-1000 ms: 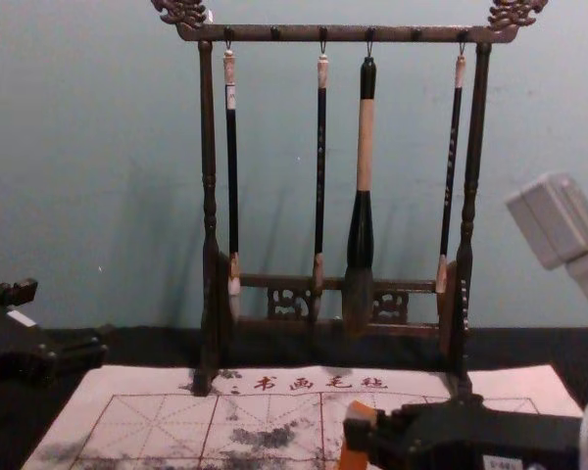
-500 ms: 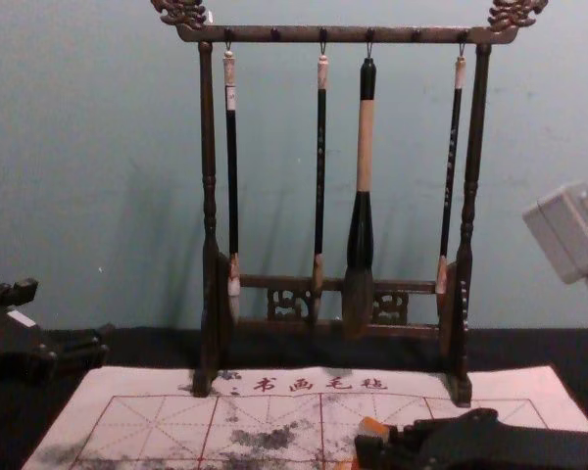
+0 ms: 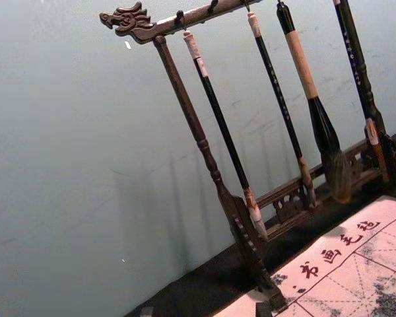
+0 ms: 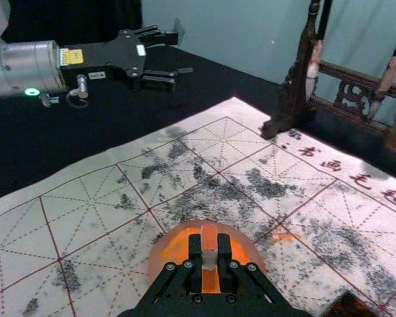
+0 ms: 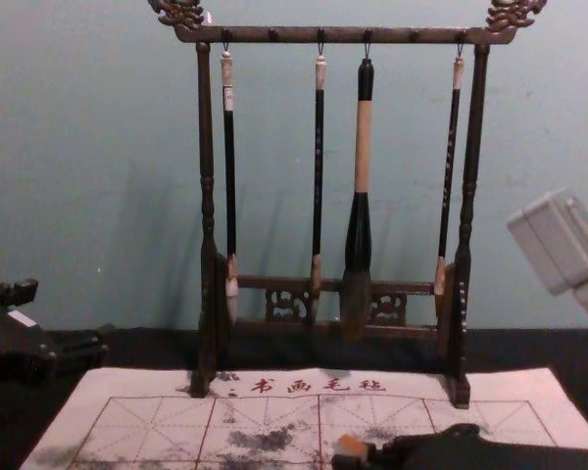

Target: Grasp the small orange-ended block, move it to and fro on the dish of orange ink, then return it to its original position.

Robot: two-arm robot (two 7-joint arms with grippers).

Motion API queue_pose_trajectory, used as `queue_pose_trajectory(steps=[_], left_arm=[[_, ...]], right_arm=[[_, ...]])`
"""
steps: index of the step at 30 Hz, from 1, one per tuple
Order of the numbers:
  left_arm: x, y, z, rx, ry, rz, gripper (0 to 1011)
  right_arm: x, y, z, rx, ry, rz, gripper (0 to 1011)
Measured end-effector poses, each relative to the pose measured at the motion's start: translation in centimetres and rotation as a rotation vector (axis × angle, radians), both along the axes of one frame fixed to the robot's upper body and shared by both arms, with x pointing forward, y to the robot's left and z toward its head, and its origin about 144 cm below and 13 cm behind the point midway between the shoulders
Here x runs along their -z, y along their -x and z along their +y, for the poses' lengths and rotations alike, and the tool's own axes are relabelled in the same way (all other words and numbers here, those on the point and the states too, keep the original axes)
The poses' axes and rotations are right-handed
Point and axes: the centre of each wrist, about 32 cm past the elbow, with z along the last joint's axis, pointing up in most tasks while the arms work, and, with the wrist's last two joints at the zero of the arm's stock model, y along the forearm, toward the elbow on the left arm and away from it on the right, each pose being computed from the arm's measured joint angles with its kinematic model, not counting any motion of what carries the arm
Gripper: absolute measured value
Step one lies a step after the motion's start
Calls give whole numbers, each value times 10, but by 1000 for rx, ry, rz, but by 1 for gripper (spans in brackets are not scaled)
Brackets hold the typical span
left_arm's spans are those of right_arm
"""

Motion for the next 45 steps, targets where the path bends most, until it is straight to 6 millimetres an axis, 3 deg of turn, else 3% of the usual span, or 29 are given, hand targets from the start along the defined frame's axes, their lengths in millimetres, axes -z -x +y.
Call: queue_pose_trajectory(steps=[25,45], left_arm=[[0,0,0,0,0,0,1001],[0,0,0,0,0,0,1001]], right_arm=[[-1,-7,20,-46,-17,6,126],[-1,-22,21,-11,-17,-16,126]])
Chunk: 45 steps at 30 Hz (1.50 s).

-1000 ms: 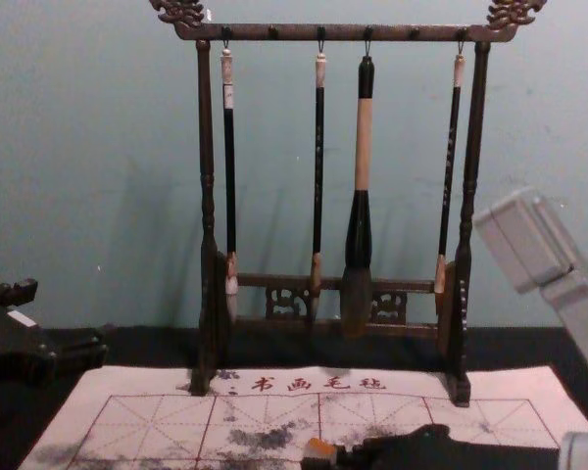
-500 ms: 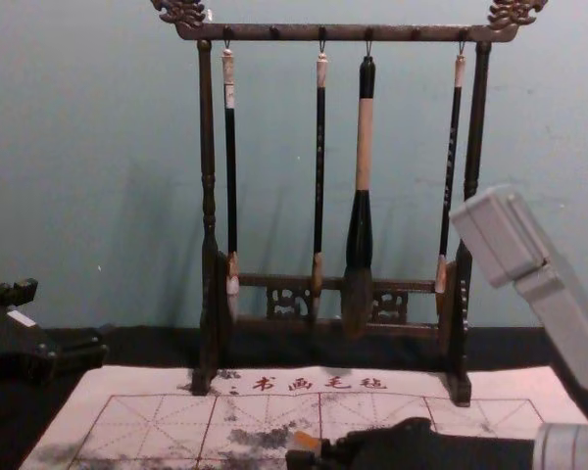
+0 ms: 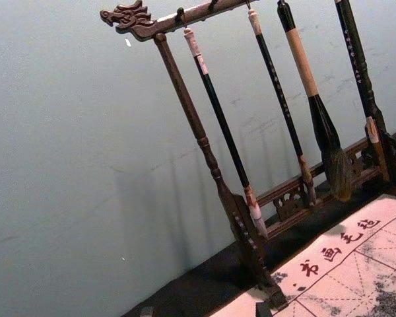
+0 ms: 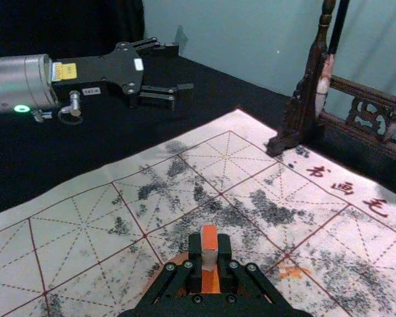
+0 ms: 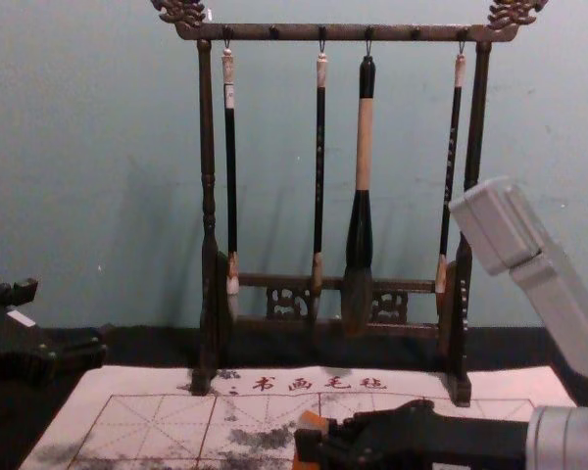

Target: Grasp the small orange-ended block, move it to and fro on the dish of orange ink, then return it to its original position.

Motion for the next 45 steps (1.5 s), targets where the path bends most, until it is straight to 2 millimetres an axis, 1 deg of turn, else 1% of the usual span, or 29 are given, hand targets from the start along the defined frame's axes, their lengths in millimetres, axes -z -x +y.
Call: queue_pose_trajectory(steps=[14,30,35,45], left_arm=[[0,0,0,0,0,0,1001],[0,0,0,0,0,0,1001],[0,0,0,0,0,0,1001],[0,0,0,0,0,0,1002]], right_arm=[[-2,-3,-7,39,2,-12,126],[-6,-1,-11,47,-6,-25,126],[-13,3,-15,51,-13,-60,126],[-34,16,-35,98,-23,-162,127]])
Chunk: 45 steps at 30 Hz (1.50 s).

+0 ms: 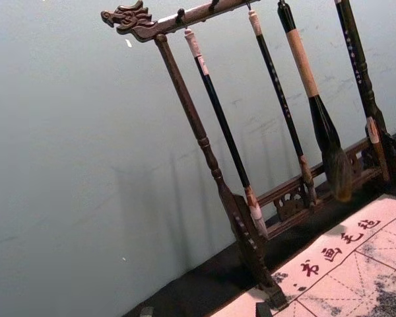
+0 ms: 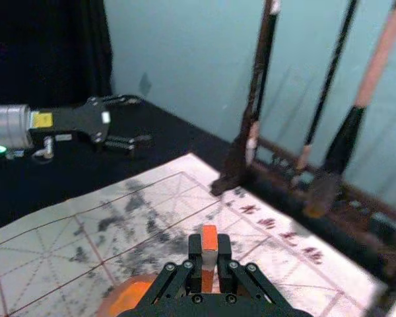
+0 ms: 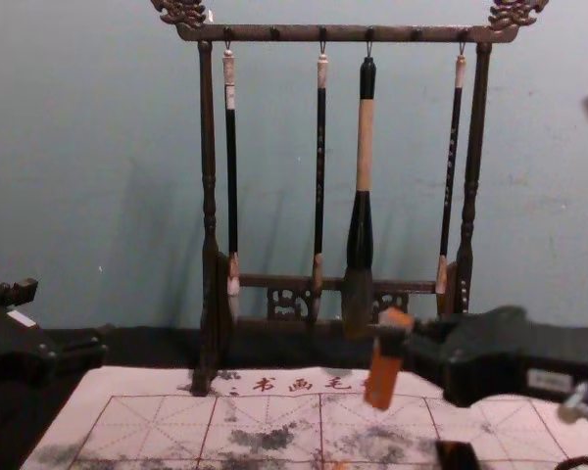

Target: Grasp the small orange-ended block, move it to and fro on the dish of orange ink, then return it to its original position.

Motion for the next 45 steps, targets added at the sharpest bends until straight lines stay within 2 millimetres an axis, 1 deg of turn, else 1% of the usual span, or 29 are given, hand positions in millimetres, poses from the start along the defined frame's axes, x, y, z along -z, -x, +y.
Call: queue_pose_trajectory(steps=[5,10,13,24,31,45], left_arm=[[0,0,0,0,0,0,1001],[0,0,0,0,0,0,1001],[0,0,0,0,0,0,1001],[0,0,0,0,0,0,1001],[0,0,0,0,0,0,1001],[0,0,0,0,0,0,1001]], right_arm=[[-8,8,-13,50,10,-41,127],[-8,14,-23,97,27,-48,126],[-7,18,-26,115,31,-42,126],[3,30,-25,134,44,1,126],[9,31,-24,143,59,21,127],[14,30,-24,161,72,30,126]])
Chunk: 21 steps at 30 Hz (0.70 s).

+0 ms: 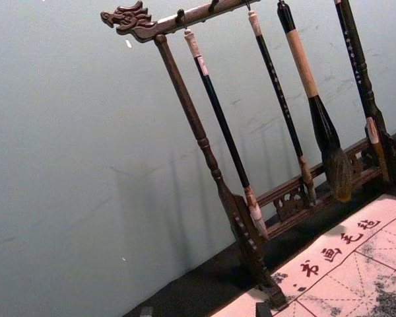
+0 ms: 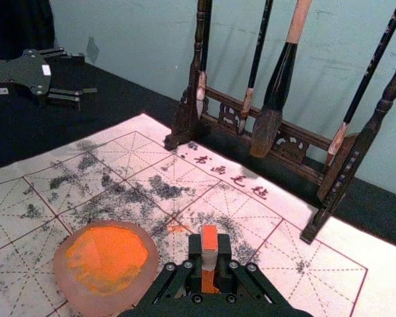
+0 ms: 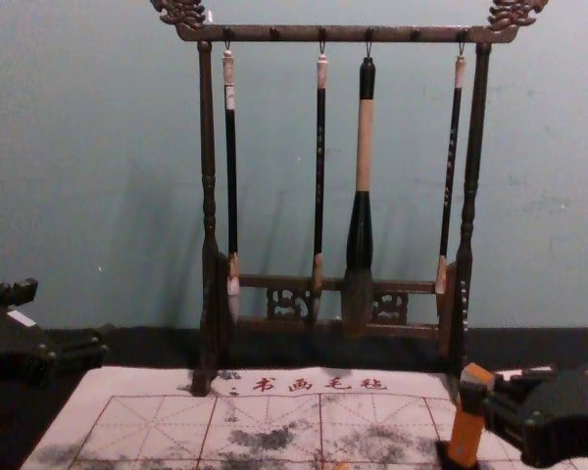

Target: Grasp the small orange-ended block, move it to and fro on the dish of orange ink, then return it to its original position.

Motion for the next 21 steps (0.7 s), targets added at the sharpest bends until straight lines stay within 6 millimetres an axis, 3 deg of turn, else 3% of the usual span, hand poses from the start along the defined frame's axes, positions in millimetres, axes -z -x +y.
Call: queue_pose_trajectory(steps=[21], left_arm=[[0,0,0,0,0,0,1001]], right_arm=[[14,-3,4,11,-1,36,127]])
